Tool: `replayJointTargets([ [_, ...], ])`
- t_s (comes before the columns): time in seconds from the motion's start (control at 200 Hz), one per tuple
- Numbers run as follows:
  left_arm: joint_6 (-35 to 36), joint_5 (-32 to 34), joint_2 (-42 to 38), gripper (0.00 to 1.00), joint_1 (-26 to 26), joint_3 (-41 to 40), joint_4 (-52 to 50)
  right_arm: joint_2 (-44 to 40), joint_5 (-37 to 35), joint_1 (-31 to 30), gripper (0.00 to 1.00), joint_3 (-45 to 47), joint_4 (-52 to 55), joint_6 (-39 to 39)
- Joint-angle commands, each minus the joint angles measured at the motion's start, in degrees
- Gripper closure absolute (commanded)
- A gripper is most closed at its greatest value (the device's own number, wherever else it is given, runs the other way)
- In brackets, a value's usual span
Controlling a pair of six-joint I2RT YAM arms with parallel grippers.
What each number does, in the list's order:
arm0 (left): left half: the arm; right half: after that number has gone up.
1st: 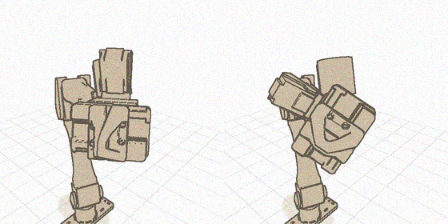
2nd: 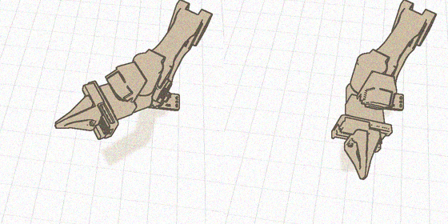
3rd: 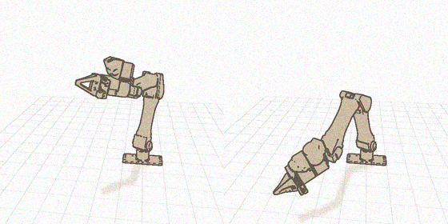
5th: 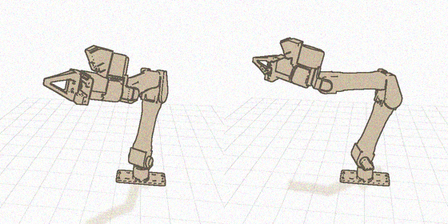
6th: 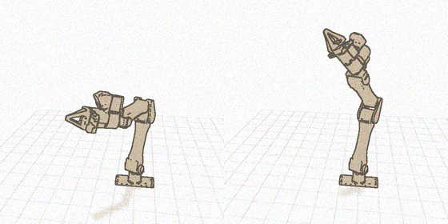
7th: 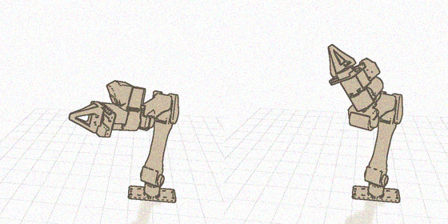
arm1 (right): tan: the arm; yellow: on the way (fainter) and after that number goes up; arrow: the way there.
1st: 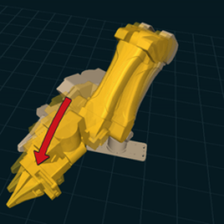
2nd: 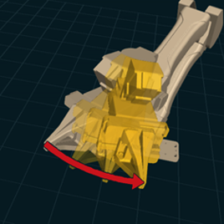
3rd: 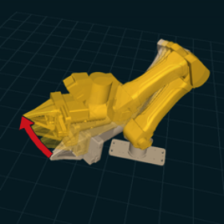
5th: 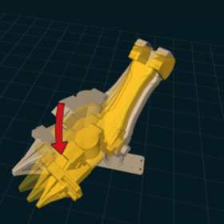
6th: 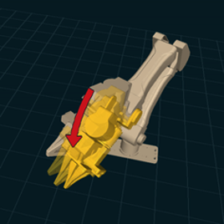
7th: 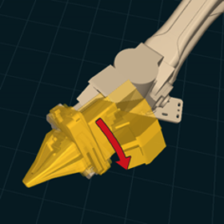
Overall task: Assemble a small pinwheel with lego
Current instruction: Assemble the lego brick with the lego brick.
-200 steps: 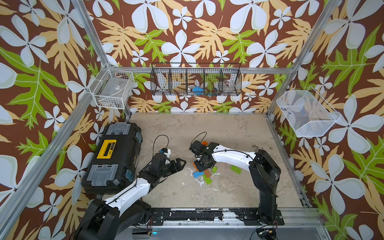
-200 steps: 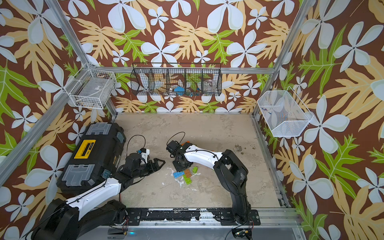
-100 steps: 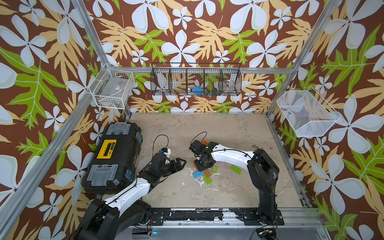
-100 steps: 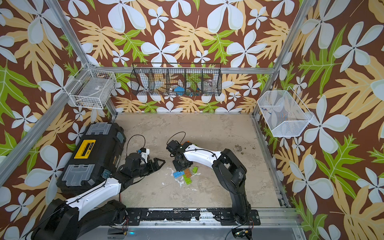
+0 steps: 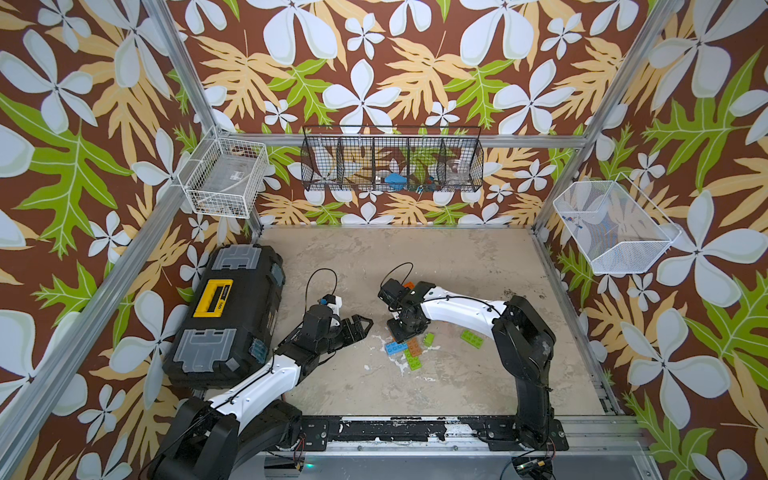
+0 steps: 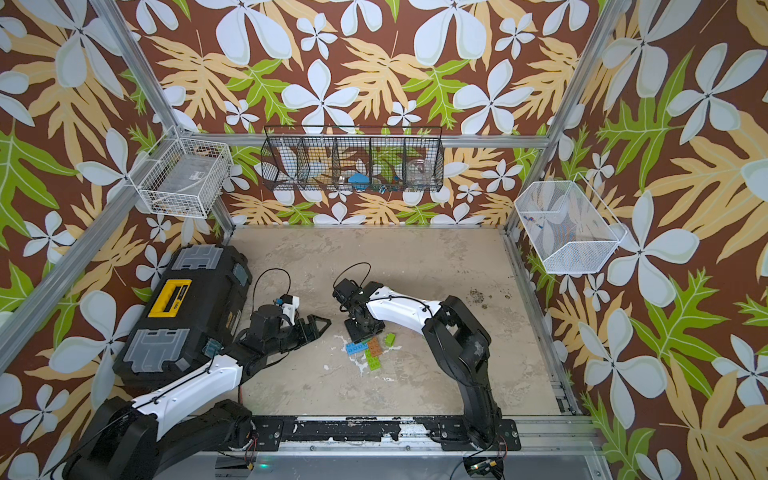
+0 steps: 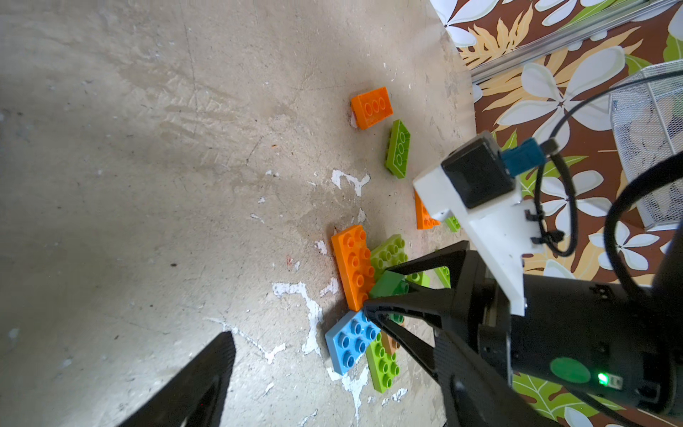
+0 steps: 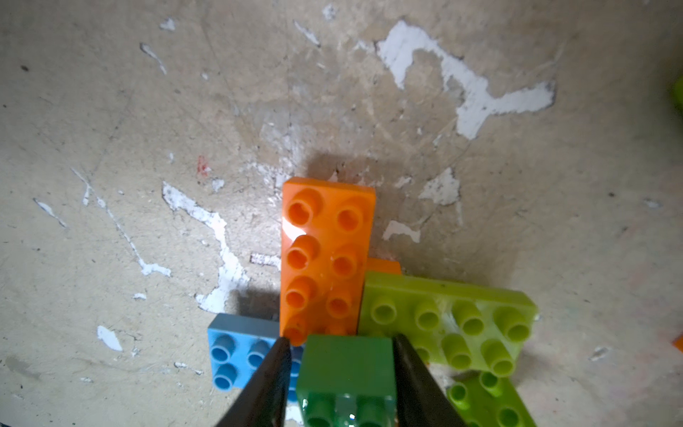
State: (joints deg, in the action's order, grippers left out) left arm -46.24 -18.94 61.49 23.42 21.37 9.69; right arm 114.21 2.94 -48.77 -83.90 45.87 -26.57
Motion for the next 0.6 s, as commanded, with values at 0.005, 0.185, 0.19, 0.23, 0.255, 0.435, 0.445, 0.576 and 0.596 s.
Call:
replayJointTargets([
  [0.005,0.6,-0.5,0.0,0.13,-0.1,0.3,0.8,-0.5,-0.5,0.0,0.47,-0.8,2.1,0.0],
  [0.185,1.8,-1.2,0.2,0.12,0.1,1.0,-0.1,-2.3,-0.7,0.0,0.46,-1.1,2.9,0.0],
  [0.19,1.8,-1.1,0.2,0.13,0.1,1.0,-0.1,-2.3,-0.7,0.0,0.45,-1.1,2.9,0.0],
  [0.23,1.9,-1.2,0.2,0.13,0.5,0.9,-0.1,-2.7,-1.1,-0.1,0.45,-1.1,3.2,0.0],
  [0.255,2.0,-0.9,0.3,0.13,0.9,0.9,-0.2,-2.8,-1.4,0.0,0.46,-1.1,3.3,0.0],
  [0.435,1.9,2.6,1.3,0.13,6.8,0.8,-0.5,-3.5,-3.3,-0.1,0.47,-0.7,4.3,-0.2],
  [0.445,1.8,2.8,1.5,0.13,7.1,0.8,-0.5,-3.6,-3.3,-0.1,0.47,-0.6,4.4,-0.2],
  [0.576,1.3,3.5,2.1,0.13,7.7,0.2,0.1,-3.3,-2.8,-0.2,0.49,0.0,4.1,-0.4],
  [0.596,1.3,3.6,2.0,0.13,7.7,0.2,0.1,-3.3,-2.7,-0.2,0.49,0.1,4.0,-0.3],
])
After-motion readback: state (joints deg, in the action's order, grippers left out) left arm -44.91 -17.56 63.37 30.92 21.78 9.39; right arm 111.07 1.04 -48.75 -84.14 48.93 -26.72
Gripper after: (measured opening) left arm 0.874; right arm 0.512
